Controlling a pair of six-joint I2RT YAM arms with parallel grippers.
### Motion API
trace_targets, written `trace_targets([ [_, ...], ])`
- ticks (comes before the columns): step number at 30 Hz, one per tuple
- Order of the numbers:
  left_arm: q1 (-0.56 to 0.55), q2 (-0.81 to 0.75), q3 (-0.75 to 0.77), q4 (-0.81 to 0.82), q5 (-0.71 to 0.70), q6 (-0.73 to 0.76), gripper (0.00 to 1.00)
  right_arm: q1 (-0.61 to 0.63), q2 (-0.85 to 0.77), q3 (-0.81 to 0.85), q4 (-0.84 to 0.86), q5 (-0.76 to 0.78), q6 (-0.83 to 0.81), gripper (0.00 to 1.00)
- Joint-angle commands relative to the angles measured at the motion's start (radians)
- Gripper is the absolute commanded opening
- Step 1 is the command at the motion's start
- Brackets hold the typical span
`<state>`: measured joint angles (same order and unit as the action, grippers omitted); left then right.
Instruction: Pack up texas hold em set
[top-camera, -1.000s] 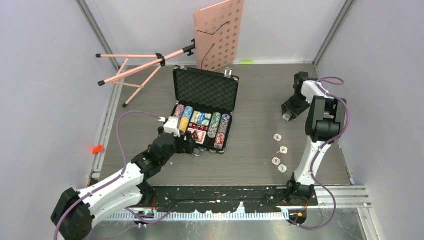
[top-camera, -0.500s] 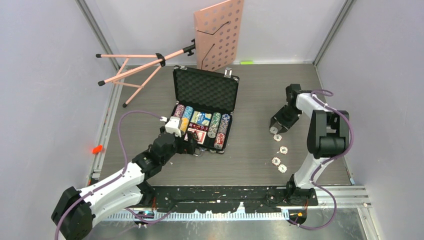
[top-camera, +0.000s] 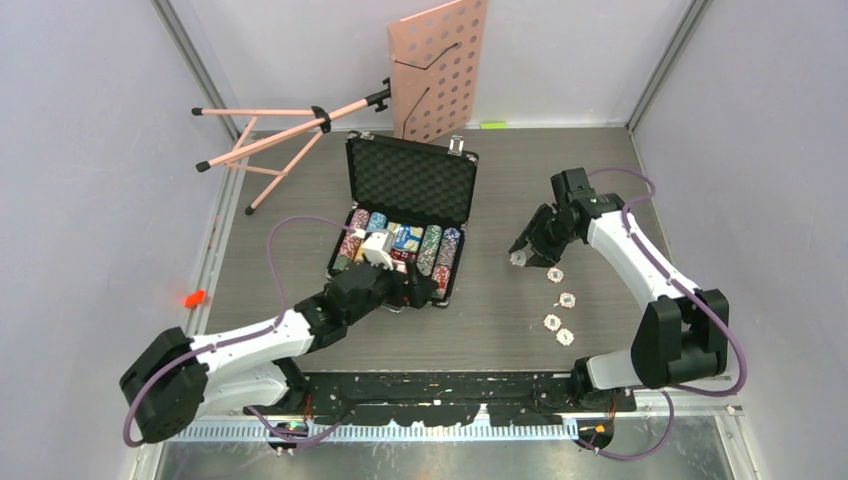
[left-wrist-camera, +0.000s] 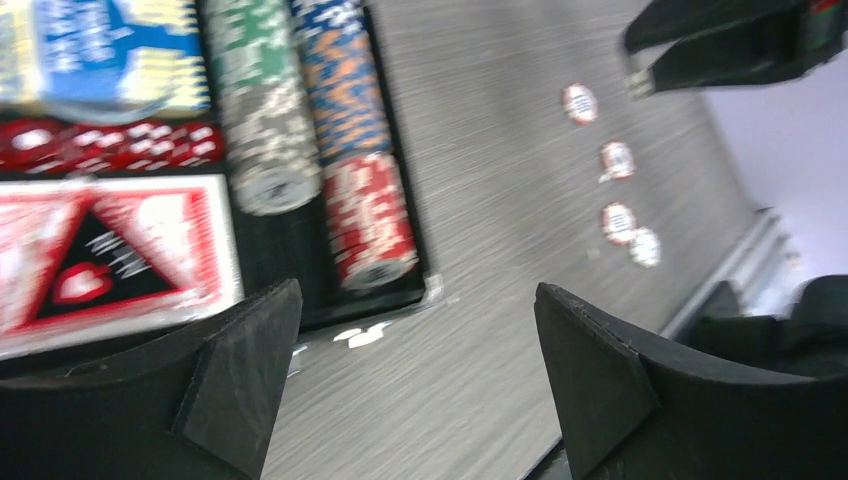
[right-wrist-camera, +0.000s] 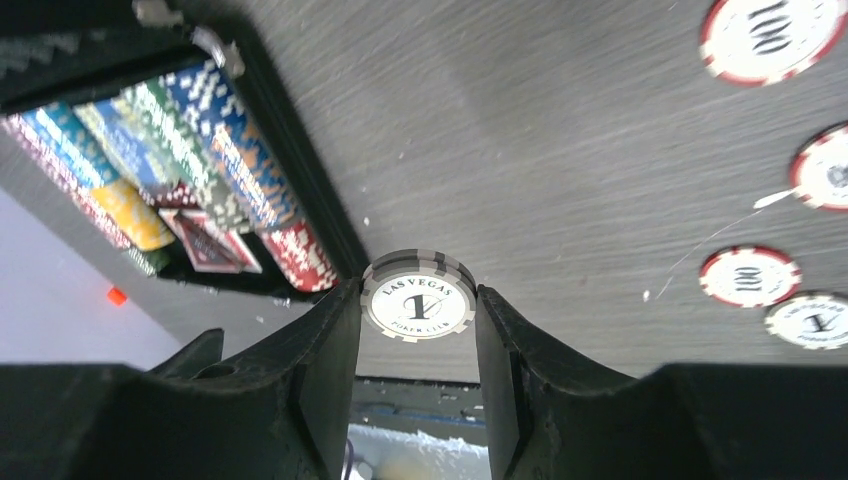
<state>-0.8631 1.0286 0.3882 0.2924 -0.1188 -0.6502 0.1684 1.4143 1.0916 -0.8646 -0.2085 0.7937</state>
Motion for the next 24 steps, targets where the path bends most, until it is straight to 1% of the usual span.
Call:
trace_targets([
  [1, -0.066, 0.112, 0.134, 0.231, 0.013, -0.122, 0.89, 0.051, -0.079, -0.025, 0.034, -0.077, 0.067, 0.30],
  [3, -0.086, 0.172, 0.183, 0.261, 0.016, -0.148, 0.88, 0.071, -0.095, -0.032, 0.041, -0.084, 0.080, 0.30],
  [7, -0.100, 0.316, 0.276, 0.330, 0.038, -0.194, 0.81, 0.093, -0.136, -0.036, 0.061, -0.108, 0.099, 0.30],
  [12, -0.104, 0.437, 0.390, 0.355, 0.067, -0.215, 0.78, 0.103, -0.167, -0.038, 0.069, -0.124, 0.118, 0.30],
  [15, -0.105, 0.475, 0.415, 0.361, 0.057, -0.231, 0.76, 0.103, -0.183, -0.038, 0.069, -0.130, 0.127, 0.30],
  [18, -0.105, 0.496, 0.431, 0.360, 0.057, -0.236, 0.69, 0.103, -0.191, -0.039, 0.068, -0.136, 0.130, 0.30],
  [21, -0.105, 0.516, 0.444, 0.359, 0.068, -0.237, 0.61, 0.103, -0.195, -0.047, 0.078, -0.146, 0.138, 0.30],
  [24, -0.105, 0.536, 0.454, 0.355, 0.071, -0.240, 0.58, 0.103, -0.189, -0.045, 0.083, -0.159, 0.138, 0.30],
])
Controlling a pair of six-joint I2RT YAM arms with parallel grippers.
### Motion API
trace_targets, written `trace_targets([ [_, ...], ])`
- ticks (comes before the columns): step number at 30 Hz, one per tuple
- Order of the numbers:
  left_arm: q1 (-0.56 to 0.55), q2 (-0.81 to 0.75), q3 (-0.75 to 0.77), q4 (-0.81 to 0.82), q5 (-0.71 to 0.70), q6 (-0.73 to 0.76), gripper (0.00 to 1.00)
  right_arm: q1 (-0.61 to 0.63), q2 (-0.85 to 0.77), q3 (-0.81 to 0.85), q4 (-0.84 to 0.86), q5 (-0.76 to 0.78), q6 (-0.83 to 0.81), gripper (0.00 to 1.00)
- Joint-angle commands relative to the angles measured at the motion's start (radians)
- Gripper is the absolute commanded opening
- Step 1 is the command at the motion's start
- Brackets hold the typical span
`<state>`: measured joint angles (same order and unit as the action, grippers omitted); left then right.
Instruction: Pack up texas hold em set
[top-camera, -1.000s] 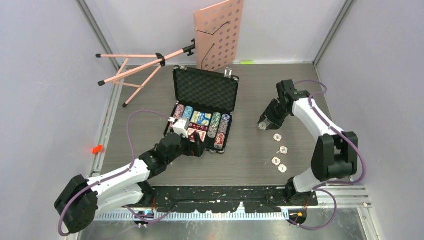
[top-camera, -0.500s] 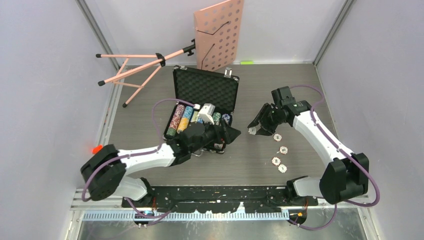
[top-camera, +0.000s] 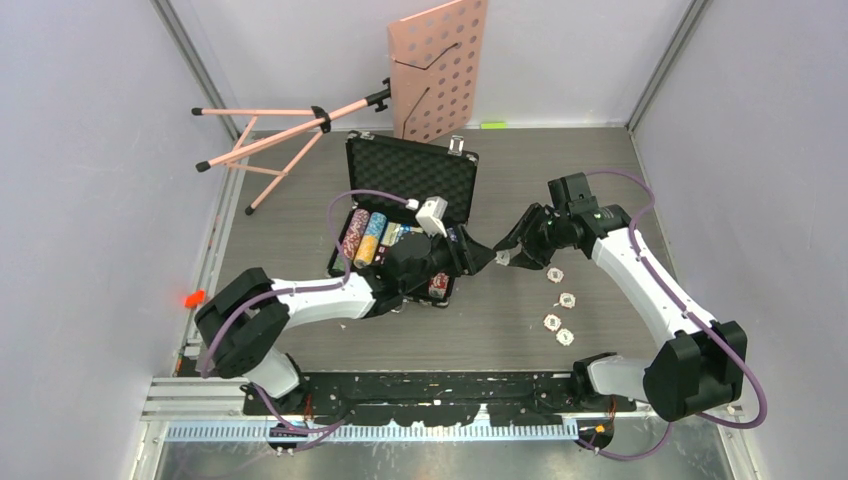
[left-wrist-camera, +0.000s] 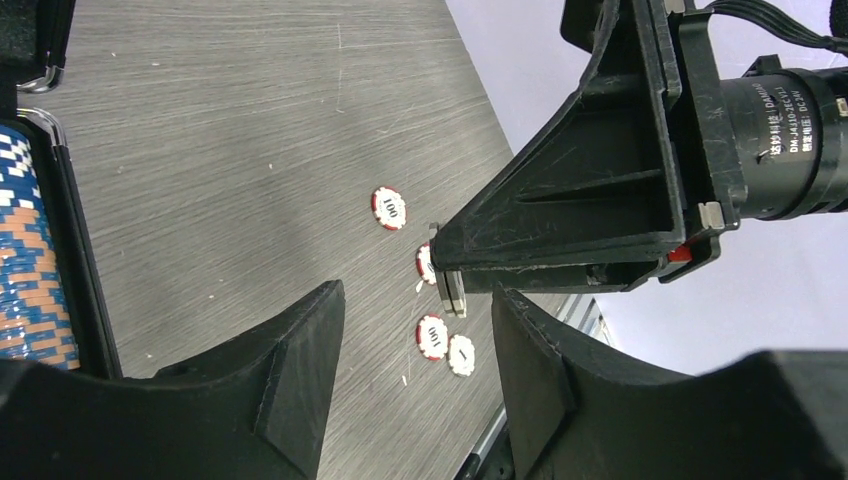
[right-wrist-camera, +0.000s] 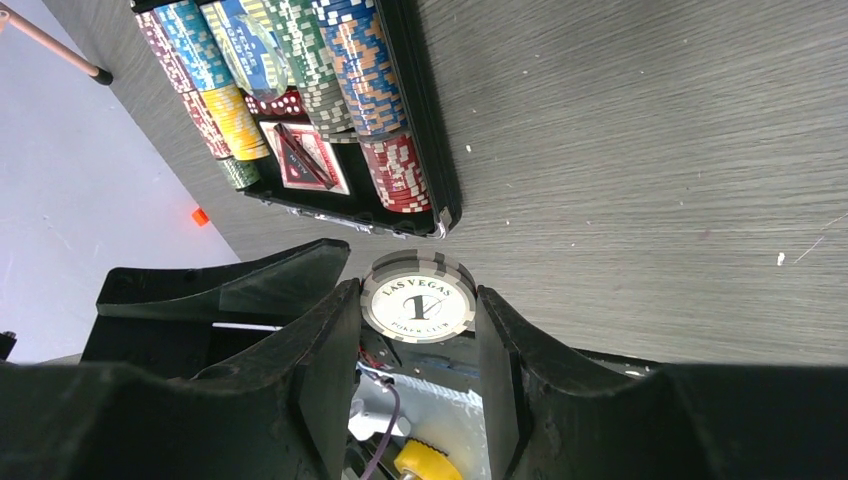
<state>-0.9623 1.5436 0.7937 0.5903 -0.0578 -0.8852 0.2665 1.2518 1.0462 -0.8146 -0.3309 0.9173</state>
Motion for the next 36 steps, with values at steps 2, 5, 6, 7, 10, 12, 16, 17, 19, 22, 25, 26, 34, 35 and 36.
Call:
trace_targets([
  [2, -0.006, 0.034, 0.061, 0.056, 0.019, -0.007, 0.57, 0.005, -0.025, 0.003, 0.035, -0.041, 0.015, 0.30],
  [5, -0.006, 0.047, 0.075, 0.053, 0.029, -0.008, 0.56, 0.005, -0.025, 0.003, 0.038, -0.043, 0.015, 0.30],
  [6, -0.006, 0.052, 0.079, 0.051, 0.034, -0.005, 0.55, 0.006, -0.025, 0.003, 0.037, -0.043, 0.015, 0.30],
  [7, -0.006, 0.055, 0.085, 0.048, 0.039, -0.003, 0.54, 0.006, -0.025, 0.002, 0.038, -0.043, 0.015, 0.30],
  [10, -0.006, 0.063, 0.101, 0.018, 0.049, 0.009, 0.50, 0.007, -0.026, -0.005, 0.039, -0.043, 0.017, 0.30],
  [12, -0.006, 0.068, 0.110, 0.007, 0.052, 0.014, 0.46, 0.007, -0.027, -0.009, 0.040, -0.045, 0.016, 0.30],
  [16, -0.005, 0.098, 0.134, -0.006, 0.088, -0.005, 0.34, 0.007, -0.032, -0.012, 0.042, -0.047, 0.009, 0.30],
  [17, -0.004, 0.107, 0.141, -0.002, 0.101, -0.010, 0.29, 0.007, -0.032, -0.013, 0.041, -0.044, 0.005, 0.30],
  [19, -0.003, 0.118, 0.147, 0.014, 0.123, -0.014, 0.06, 0.006, -0.031, -0.017, 0.041, -0.047, -0.002, 0.32],
  [22, 0.009, 0.093, 0.131, 0.015, 0.156, 0.030, 0.00, 0.006, -0.033, -0.006, 0.022, -0.037, -0.024, 0.71],
  [25, 0.028, 0.012, 0.088, -0.055, 0.172, 0.137, 0.00, 0.004, -0.064, 0.022, -0.040, 0.046, -0.061, 0.90],
  [26, 0.033, -0.026, 0.079, -0.102, 0.176, 0.187, 0.00, 0.002, -0.071, 0.040, -0.055, 0.069, -0.070, 0.92],
  [34, 0.039, -0.311, 0.075, -0.795, 0.204, 0.969, 0.00, -0.002, -0.171, 0.057, -0.136, 0.244, -0.190, 0.91],
  [35, 0.039, -0.342, 0.051, -0.818, 0.193, 1.054, 0.00, -0.001, -0.178, 0.041, -0.136, 0.251, -0.204, 0.91],
  [36, 0.039, -0.373, 0.021, -0.813, 0.175, 1.123, 0.00, -0.001, -0.188, 0.035, -0.135, 0.261, -0.218, 0.91],
])
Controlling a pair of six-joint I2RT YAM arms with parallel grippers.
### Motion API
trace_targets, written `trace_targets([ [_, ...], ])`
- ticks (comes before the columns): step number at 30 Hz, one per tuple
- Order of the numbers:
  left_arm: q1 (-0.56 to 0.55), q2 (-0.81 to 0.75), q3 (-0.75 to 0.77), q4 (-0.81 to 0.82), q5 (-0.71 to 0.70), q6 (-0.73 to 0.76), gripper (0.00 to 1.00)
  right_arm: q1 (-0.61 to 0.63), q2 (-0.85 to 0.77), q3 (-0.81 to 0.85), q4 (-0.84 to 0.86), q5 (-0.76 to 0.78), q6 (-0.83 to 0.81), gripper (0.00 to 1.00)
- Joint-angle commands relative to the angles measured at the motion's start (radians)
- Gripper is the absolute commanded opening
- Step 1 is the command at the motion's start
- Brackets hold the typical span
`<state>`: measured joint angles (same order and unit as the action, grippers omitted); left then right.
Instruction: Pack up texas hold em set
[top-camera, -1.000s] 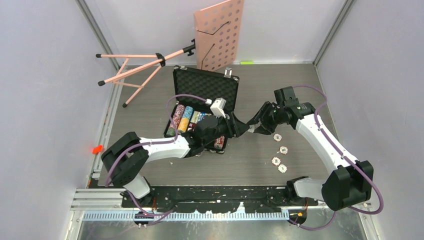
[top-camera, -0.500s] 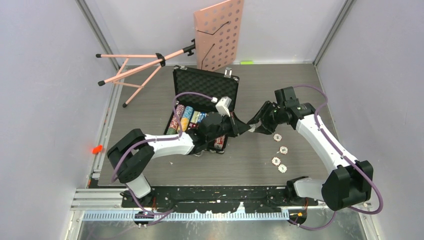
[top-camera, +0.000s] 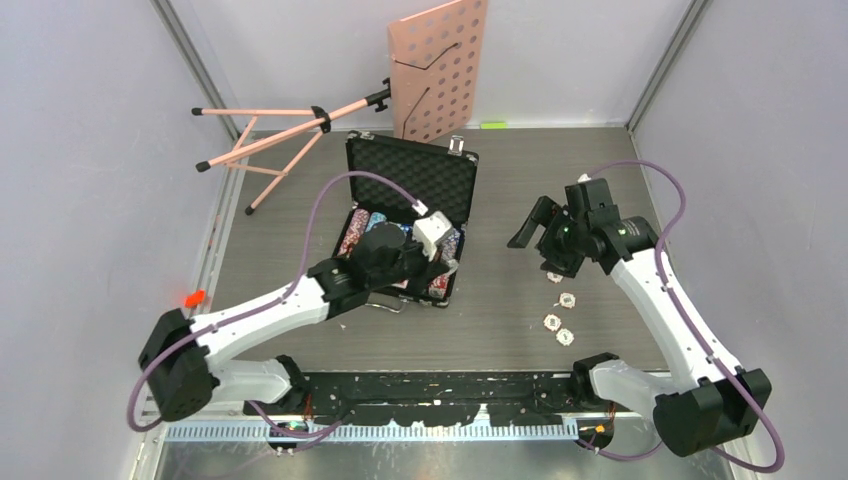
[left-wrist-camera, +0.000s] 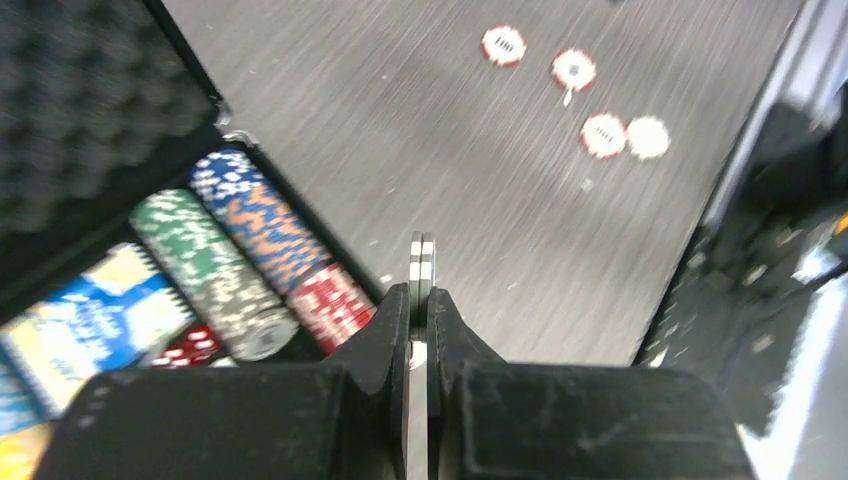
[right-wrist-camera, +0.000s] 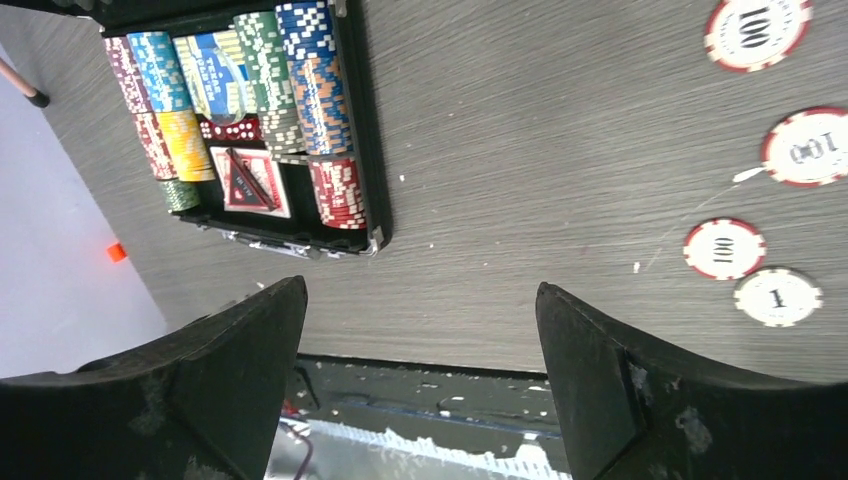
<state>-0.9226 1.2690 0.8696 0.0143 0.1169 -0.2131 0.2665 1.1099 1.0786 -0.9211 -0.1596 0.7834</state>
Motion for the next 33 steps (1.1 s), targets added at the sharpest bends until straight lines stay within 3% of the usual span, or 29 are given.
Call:
trace_targets([
  [1, 0.000, -0.130, -0.105, -0.218, -0.010, 0.518, 0.00, -0.002, -0.050, -0.008, -0.034, 0.098, -0.092, 0.91],
  [3, 0.005, -0.176, -0.167, -0.191, 0.011, 0.692, 0.00, -0.002, -0.054, -0.016, -0.052, 0.105, -0.107, 0.90],
  [5, 0.041, -0.181, -0.189, -0.160, 0.006, 0.759, 0.00, -0.001, -0.056, -0.023, -0.067, 0.103, -0.113, 0.90],
  [9, 0.117, -0.105, -0.138, -0.205, 0.070, 0.790, 0.00, -0.001, -0.063, -0.039, -0.089, 0.100, -0.107, 0.88],
  [30, 0.119, 0.228, -0.041, -0.029, 0.021, 0.930, 0.00, -0.001, -0.078, -0.057, -0.164, 0.157, -0.115, 0.88],
  [33, 0.119, 0.248, -0.044, 0.032, -0.034, 0.921, 0.00, -0.001, -0.078, -0.058, -0.164, 0.157, -0.112, 0.88],
])
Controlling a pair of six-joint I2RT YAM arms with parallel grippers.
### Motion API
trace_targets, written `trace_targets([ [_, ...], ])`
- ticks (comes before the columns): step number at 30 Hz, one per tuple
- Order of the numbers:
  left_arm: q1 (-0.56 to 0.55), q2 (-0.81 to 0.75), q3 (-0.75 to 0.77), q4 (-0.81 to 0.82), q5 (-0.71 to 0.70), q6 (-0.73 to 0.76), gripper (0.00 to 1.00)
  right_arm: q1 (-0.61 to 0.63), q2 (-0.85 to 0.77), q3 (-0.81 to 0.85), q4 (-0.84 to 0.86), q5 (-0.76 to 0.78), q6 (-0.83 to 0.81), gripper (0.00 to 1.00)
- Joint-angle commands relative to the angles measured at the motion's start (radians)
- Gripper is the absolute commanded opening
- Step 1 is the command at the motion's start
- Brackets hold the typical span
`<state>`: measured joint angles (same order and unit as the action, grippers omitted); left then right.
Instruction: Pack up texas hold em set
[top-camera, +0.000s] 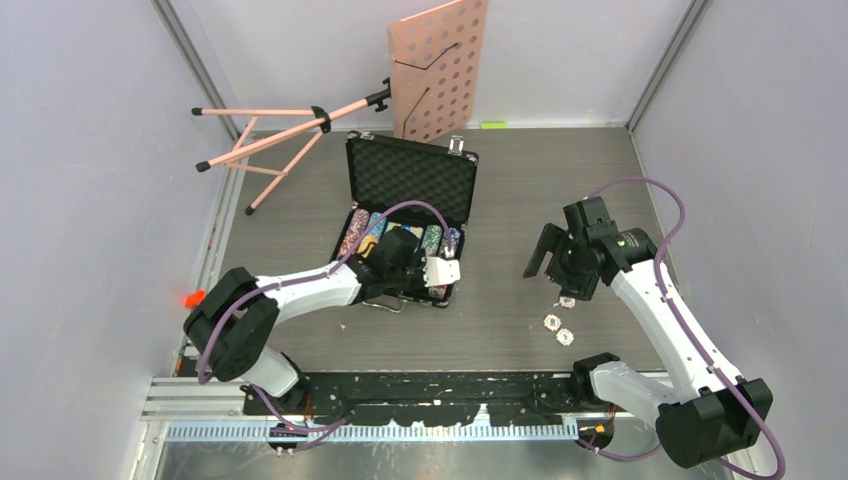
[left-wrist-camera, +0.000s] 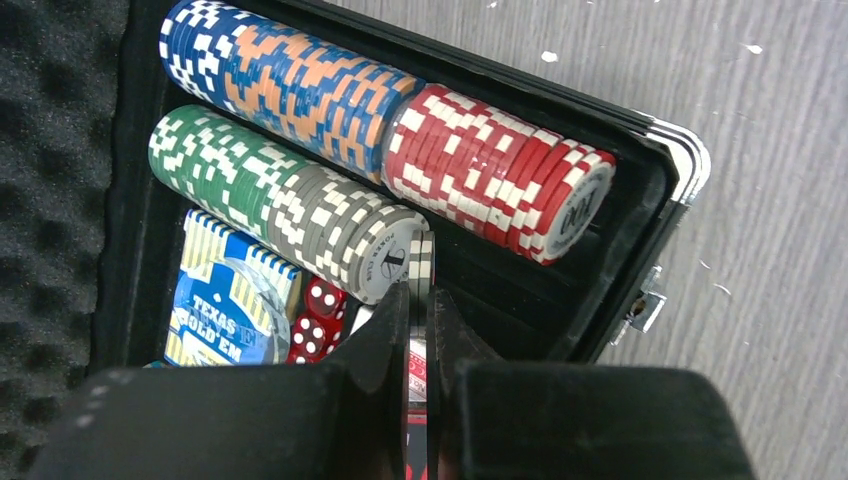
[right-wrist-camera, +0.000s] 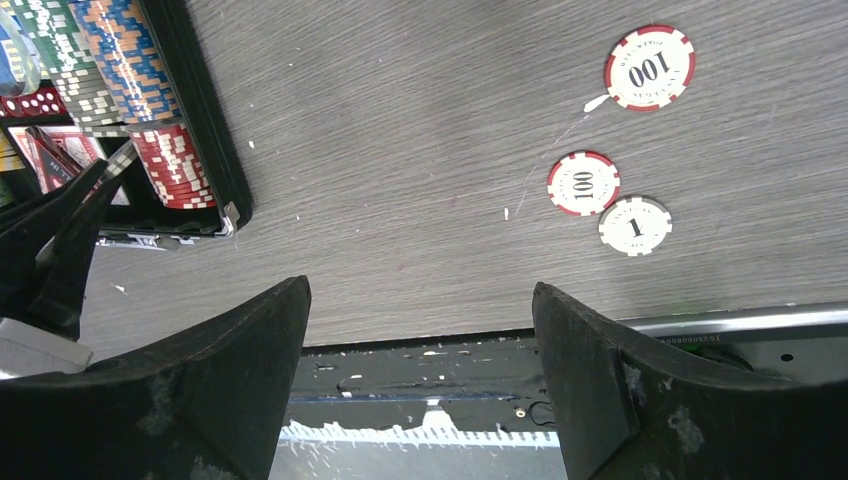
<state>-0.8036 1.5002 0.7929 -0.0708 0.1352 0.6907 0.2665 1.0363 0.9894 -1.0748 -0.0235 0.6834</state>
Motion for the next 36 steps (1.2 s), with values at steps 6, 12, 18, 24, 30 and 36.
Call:
trace_targets([
  [6, 0.000, 0.022, 0.026, 0.163, -0.126, 0.029, 0.22, -0.001, -0.008, 0.017, -0.011, 0.020, -0.009, 0.88],
  [12, 0.000, -0.006, 0.012, 0.182, -0.140, 0.032, 0.32, -0.001, -0.007, -0.006, -0.013, 0.020, -0.005, 0.88],
  [18, 0.000, -0.014, 0.005, 0.172, -0.102, 0.022, 0.32, -0.001, 0.022, -0.008, -0.060, 0.092, 0.043, 0.88],
  [24, 0.000, -0.051, -0.030, 0.195, -0.061, 0.007, 0.35, -0.001, 0.058, -0.058, -0.123, 0.177, 0.098, 0.88],
  [30, 0.000, -0.093, -0.044, 0.166, -0.031, -0.016, 0.36, -0.001, 0.027, -0.114, -0.120, 0.182, 0.176, 0.95],
  [36, 0.000, -0.225, -0.113, 0.216, 0.034, -0.107, 0.49, 0.000, -0.034, -0.218, -0.075, 0.184, 0.280, 0.90],
])
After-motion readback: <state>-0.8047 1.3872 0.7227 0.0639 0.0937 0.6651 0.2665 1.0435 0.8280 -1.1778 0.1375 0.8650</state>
